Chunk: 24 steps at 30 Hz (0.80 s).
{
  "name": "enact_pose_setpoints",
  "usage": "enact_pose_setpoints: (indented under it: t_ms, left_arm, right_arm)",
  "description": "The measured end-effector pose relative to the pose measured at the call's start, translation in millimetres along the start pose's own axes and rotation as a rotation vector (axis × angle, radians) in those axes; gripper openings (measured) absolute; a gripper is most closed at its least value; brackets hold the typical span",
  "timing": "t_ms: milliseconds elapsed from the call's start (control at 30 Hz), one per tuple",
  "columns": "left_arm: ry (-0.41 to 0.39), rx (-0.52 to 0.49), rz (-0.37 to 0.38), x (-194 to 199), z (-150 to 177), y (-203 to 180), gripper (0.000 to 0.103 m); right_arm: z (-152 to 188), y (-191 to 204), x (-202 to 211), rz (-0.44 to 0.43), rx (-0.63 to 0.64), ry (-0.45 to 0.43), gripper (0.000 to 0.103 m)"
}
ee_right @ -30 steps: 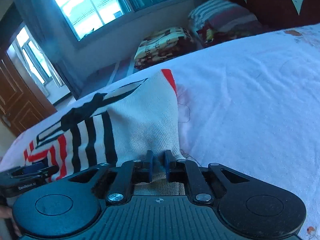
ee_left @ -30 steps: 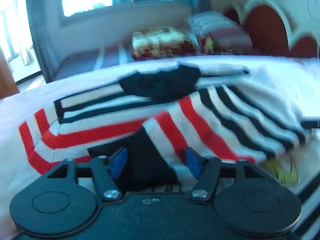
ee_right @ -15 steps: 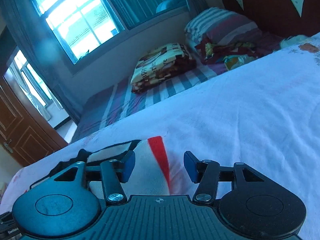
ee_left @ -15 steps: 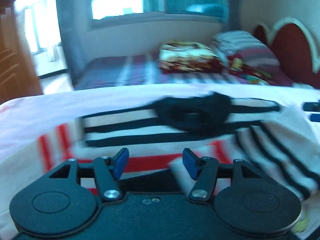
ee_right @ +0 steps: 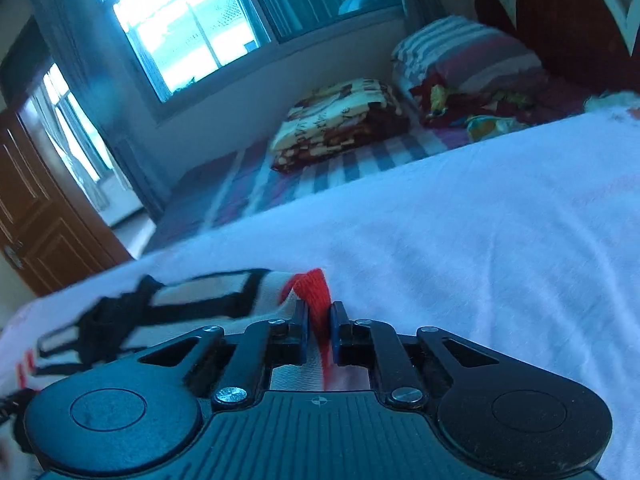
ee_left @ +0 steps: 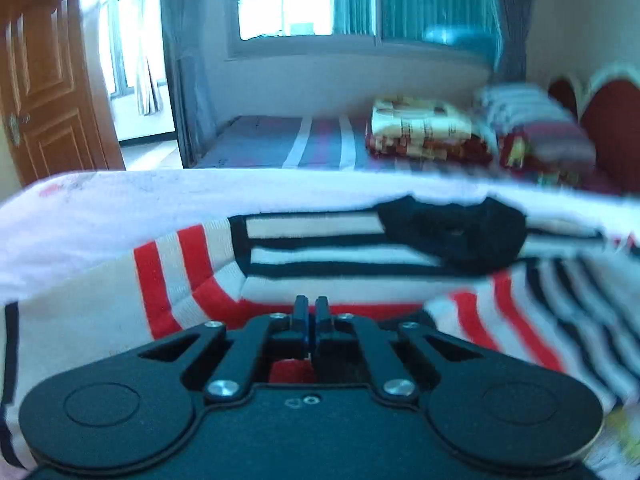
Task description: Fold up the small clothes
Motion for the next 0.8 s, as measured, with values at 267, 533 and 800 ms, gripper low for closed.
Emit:
enact_pose_setpoints:
  t_ms: [267, 533, 800]
  left_arm:
    - [-0.134, -0.043, -0.049, 35, -17, -11, 0.052]
    - [0.000, -0.183, 0.176, -12, 3, -107, 0.062]
    - [0.003, -0.105, 0.183, 4, 16, -88, 0.062]
  right_arm:
    - [-4, 16, 44, -0.020, 0.089, -0.092, 0.018]
    - [50, 67, 30, 0.031, 0.326, -0.019, 0.018]
    - [76, 70, 51, 0.067, 0.365, -0.017, 0.020]
Point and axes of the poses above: each gripper's, at about its wrist camera, not at the fingertips, and x roughly against the way its jaws point, y to its left, z to its underside, the point moved 10 cm from there along -x, roughly the way its jaws point, and after that the axes turned 10 degrees about z, right-handed, at the moved point
